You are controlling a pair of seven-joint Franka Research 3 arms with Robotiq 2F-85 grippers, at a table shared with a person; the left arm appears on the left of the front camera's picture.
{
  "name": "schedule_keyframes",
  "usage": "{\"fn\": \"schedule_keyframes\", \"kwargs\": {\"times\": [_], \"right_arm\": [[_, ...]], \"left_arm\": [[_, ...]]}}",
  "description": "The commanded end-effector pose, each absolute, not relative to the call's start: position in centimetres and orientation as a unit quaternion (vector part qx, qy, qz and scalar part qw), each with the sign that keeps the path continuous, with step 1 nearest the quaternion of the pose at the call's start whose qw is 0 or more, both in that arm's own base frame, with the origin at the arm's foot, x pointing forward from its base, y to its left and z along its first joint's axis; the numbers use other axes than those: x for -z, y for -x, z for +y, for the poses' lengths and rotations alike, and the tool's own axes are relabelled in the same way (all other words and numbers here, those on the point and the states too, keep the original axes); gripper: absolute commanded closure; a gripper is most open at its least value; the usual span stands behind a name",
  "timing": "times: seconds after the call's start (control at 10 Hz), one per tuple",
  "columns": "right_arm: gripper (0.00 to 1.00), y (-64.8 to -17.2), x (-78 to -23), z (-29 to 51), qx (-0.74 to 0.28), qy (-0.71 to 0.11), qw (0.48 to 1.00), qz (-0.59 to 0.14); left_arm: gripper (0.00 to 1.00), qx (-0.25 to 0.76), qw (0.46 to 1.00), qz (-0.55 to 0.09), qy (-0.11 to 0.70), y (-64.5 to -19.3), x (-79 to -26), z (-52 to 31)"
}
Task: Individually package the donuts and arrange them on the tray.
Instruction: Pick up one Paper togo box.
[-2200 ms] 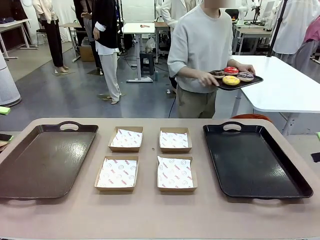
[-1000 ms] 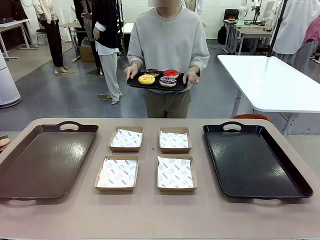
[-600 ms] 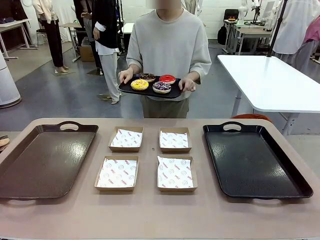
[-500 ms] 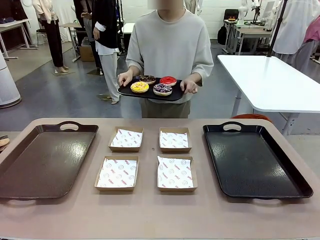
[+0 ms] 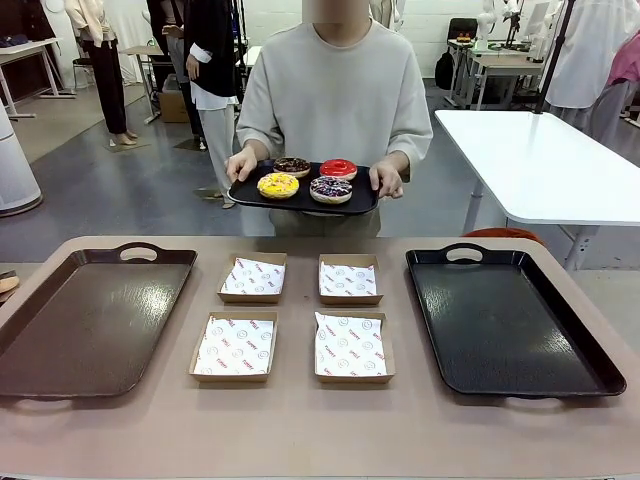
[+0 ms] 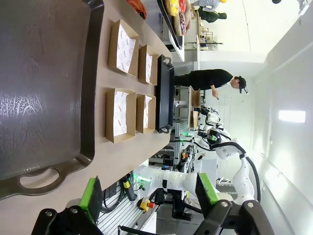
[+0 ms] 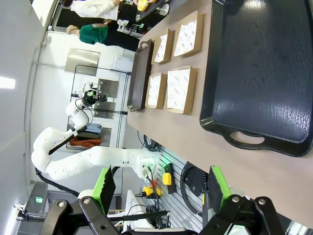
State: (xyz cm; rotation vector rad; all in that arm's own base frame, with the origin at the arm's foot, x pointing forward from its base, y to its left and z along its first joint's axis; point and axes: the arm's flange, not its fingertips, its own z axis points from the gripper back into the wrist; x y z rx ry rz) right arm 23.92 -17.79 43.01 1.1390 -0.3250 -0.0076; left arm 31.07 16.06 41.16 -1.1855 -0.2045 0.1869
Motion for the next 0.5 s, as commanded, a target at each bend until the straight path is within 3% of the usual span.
{"fn": "schedule_keyframes", "kwargs": {"times": [0.0,0.4], "right_arm": [[0.0,-24.1,-43.12,-17.59,0.001,-0.544,0.825,-0.156],[0.0,-24.1,-43.12,-17.59,0.001,-0.544,0.825,-0.156]], "left_arm": [[0.0,-0.088,0.818,-0.096,0.561,-31.11,-41.2,15.97],[0.0,-0.088,0.818,-0.096,0.561,-31.11,-41.2,15.97]]}}
